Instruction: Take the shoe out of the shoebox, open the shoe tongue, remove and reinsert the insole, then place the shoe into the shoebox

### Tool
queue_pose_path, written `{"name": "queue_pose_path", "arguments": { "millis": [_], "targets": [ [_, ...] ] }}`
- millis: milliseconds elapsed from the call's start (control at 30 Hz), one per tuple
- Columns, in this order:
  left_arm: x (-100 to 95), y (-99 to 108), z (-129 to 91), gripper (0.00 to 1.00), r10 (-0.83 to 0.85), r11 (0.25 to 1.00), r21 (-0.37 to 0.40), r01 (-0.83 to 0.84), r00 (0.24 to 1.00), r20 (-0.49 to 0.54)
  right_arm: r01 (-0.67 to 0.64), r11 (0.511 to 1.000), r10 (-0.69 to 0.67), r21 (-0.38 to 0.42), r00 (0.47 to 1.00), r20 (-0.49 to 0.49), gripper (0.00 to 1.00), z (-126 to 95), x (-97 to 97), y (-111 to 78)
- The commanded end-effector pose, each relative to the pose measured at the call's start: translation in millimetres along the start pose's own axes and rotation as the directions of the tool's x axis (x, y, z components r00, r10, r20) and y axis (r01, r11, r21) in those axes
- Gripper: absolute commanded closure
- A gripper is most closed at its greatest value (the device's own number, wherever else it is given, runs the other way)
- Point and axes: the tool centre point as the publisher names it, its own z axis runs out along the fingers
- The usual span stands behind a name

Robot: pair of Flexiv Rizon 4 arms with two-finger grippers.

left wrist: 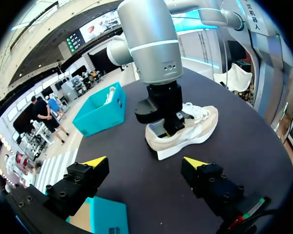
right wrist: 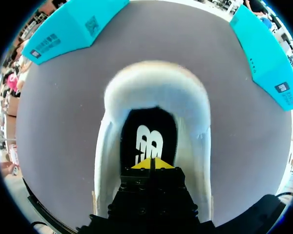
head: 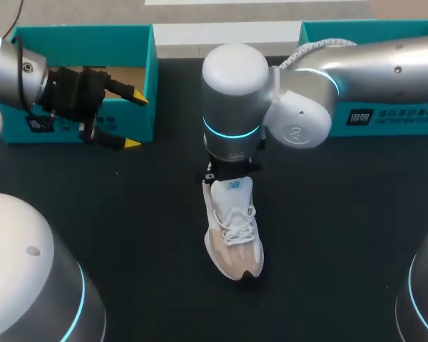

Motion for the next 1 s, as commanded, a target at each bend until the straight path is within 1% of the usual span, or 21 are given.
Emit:
{"name": "queue_pose_path", "arguments": {
  "millis": [33, 167, 300, 400, 500, 600, 667, 767, 900, 1000],
  "targets": [
    [0.3, 0.1, -0.5, 0.00, 0.001, 1.000, -0.002, -0.001, 1.000, -0.001, 0.005, 0.998, -0.004, -0.063, 1.000, 0.017, 1.00, -19.8, 3.5, 3.8],
    [0.3, 0.1, -0.5, 0.00, 0.001, 1.000, -0.002, -0.001, 1.000, -0.001, 0.021, 0.995, -0.021, -0.093, 1.000, 0.007, 1.00, -11.8, 8.2, 15.8],
    [0.3, 0.1, -0.5, 0.00, 0.001, 1.000, -0.002, -0.001, 1.000, -0.001, 0.025, 0.993, -0.025, -0.111, 1.000, 0.004, 1.00, 5.5, 11.4, 26.8],
    [0.3, 0.1, -0.5, 0.00, 0.001, 1.000, -0.002, -0.001, 1.000, -0.001, 0.030, 0.992, -0.028, -0.124, 1.000, 0.014, 1.00, 14.9, 12.2, 31.1],
    [0.3, 0.1, -0.5, 0.00, 0.001, 1.000, -0.002, -0.001, 1.000, -0.001, 0.039, 0.995, -0.034, -0.092, 0.998, 0.051, 1.00, 23.3, 12.8, 30.3],
    [0.3, 0.1, -0.5, 0.00, 0.001, 1.000, -0.002, -0.001, 1.000, -0.001, 0.033, 0.998, -0.028, -0.061, 0.996, 0.083, 1.00, 28.6, 8.7, 24.7],
    [0.3, 0.1, -0.5, 0.00, 0.001, 1.000, -0.002, -0.001, 1.000, -0.001, 0.025, 0.998, -0.020, -0.059, 0.996, 0.088, 1.00, 27.1, 5.5, 21.7],
    [0.3, 0.1, -0.5, 0.00, 0.001, 1.000, -0.002, -0.001, 1.000, -0.001, 0.012, 0.997, -0.004, -0.081, 0.995, 0.102, 1.00, 16.4, 1.7, 19.6],
    [0.3, 0.1, -0.5, 0.00, 0.001, 1.000, -0.002, -0.001, 1.000, -0.001, 0.007, 0.988, 0.014, -0.157, 0.991, 0.132, 1.00, -0.8, 2.2, 27.1],
    [0.3, 0.1, -0.5, 0.00, 0.001, 1.000, -0.002, -0.001, 1.000, -0.001, 0.011, 0.977, 0.024, -0.213, 0.987, 0.157, 1.00, 0.0, 4.2, 33.7]
  ]
}}
